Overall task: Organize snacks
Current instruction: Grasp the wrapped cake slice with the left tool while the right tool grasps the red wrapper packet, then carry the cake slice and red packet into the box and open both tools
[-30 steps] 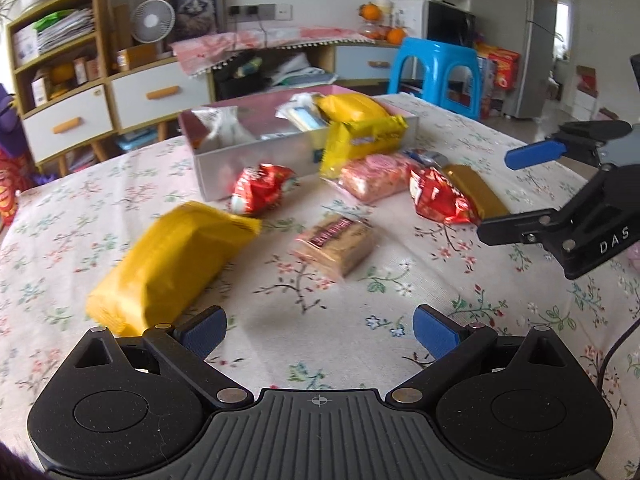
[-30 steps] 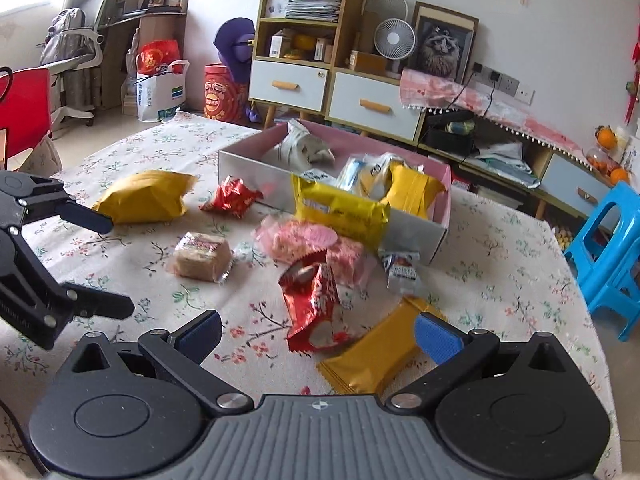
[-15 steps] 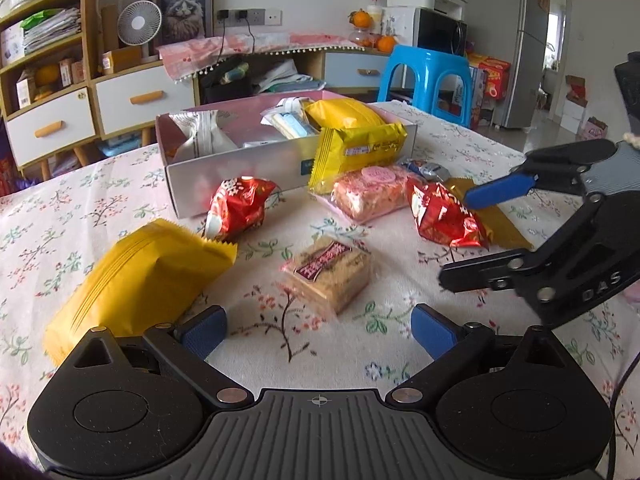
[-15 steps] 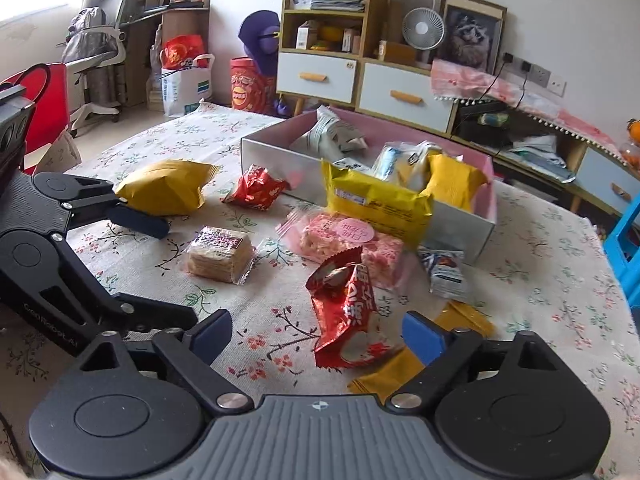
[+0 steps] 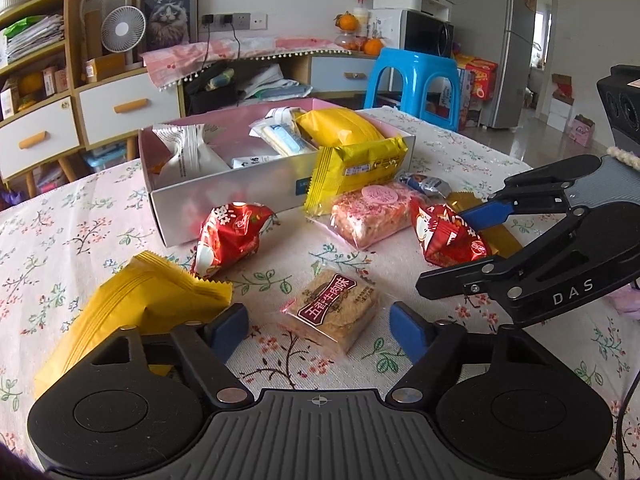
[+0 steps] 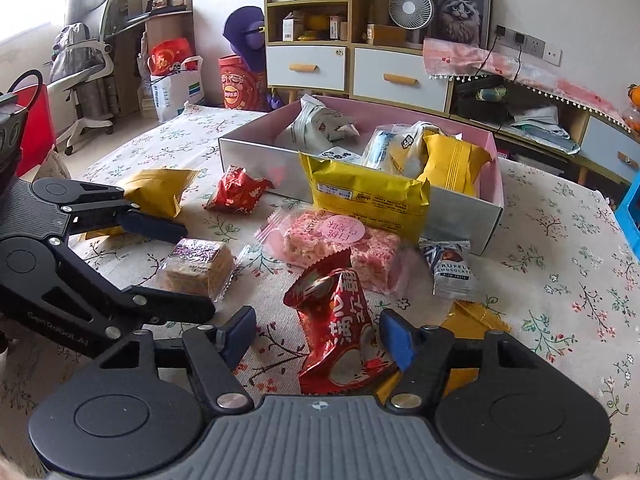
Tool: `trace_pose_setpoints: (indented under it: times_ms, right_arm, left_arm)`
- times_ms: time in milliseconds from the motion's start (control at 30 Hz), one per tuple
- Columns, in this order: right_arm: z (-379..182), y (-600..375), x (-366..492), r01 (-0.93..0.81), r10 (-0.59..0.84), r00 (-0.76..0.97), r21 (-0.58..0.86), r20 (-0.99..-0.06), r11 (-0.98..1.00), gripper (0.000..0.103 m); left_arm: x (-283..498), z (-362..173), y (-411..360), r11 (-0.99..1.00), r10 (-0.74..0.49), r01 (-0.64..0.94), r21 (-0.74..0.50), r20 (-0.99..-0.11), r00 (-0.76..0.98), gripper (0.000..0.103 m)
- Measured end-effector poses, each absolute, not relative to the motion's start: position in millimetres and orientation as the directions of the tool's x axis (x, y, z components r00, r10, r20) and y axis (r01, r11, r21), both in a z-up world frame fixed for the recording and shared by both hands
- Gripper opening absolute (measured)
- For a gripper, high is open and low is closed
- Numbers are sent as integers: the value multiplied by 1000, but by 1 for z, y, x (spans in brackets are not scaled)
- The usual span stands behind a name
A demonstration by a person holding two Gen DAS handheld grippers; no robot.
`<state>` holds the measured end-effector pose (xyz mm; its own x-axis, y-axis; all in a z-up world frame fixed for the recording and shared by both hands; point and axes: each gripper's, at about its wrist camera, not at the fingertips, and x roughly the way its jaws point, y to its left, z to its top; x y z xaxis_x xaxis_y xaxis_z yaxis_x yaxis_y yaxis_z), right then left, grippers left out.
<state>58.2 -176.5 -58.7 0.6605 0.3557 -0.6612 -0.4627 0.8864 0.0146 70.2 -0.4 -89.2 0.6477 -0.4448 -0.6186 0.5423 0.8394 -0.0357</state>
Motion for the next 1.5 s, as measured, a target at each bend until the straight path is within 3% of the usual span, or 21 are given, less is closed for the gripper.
trace_pose_setpoints:
  times_ms: [233, 333, 667, 700, 1500]
  right_arm:
    - [-56, -172, 60, -473, 362, 657, 12, -661, 881, 41]
    - [-55, -171, 59, -477, 365, 656, 12, -660, 879, 34]
    - [-50, -167, 55, -490, 368, 665, -7, -650, 872, 29]
    - [-50, -167, 54, -491, 369, 665, -8, -649, 871, 29]
    - [-25, -170, 57, -478, 394, 702, 16, -593, 878, 29]
  left_arm:
    - [70, -87, -1, 843, -444, 536, -43, -618, 649, 52]
    - [68, -86, -1, 845, -443, 534, -45, -618, 649, 48]
    - [64, -84, -1, 852, -437, 521, -48, -613, 658, 42]
    - [63, -83, -1, 851, -439, 523, -49, -613, 657, 37]
    - [62, -57, 10, 879, -433, 468, -92, -567, 701, 37]
